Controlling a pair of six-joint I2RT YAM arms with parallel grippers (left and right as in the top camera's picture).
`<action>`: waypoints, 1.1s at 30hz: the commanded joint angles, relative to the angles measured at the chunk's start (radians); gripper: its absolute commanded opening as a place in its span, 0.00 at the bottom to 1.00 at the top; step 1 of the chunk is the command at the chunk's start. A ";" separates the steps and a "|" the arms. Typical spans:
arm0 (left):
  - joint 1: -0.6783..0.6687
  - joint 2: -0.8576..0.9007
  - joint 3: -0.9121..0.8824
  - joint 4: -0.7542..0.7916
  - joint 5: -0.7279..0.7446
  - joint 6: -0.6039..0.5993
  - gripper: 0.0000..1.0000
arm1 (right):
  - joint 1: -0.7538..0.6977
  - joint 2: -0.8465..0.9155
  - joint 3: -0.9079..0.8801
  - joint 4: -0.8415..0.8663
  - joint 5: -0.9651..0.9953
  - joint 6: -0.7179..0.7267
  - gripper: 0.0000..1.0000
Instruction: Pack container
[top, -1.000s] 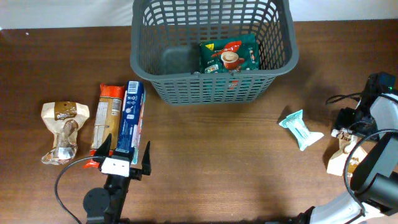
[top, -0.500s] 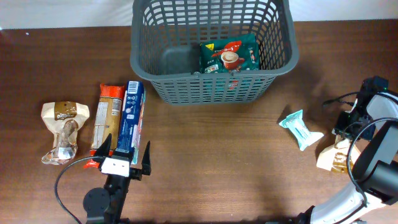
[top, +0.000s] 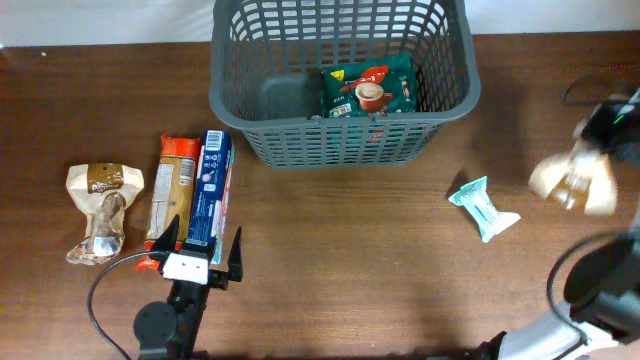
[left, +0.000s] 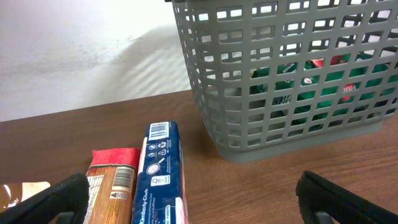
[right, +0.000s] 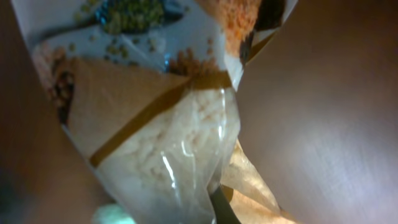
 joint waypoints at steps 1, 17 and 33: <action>-0.004 -0.009 -0.006 -0.001 -0.005 -0.012 0.99 | 0.024 -0.142 0.256 -0.001 -0.439 -0.141 0.04; -0.004 -0.009 -0.006 -0.001 -0.005 -0.012 0.99 | 0.573 -0.134 0.567 0.244 -0.790 -0.254 0.04; -0.004 -0.009 -0.006 -0.001 -0.005 -0.012 0.99 | 0.945 0.269 0.567 0.515 -0.153 0.449 0.04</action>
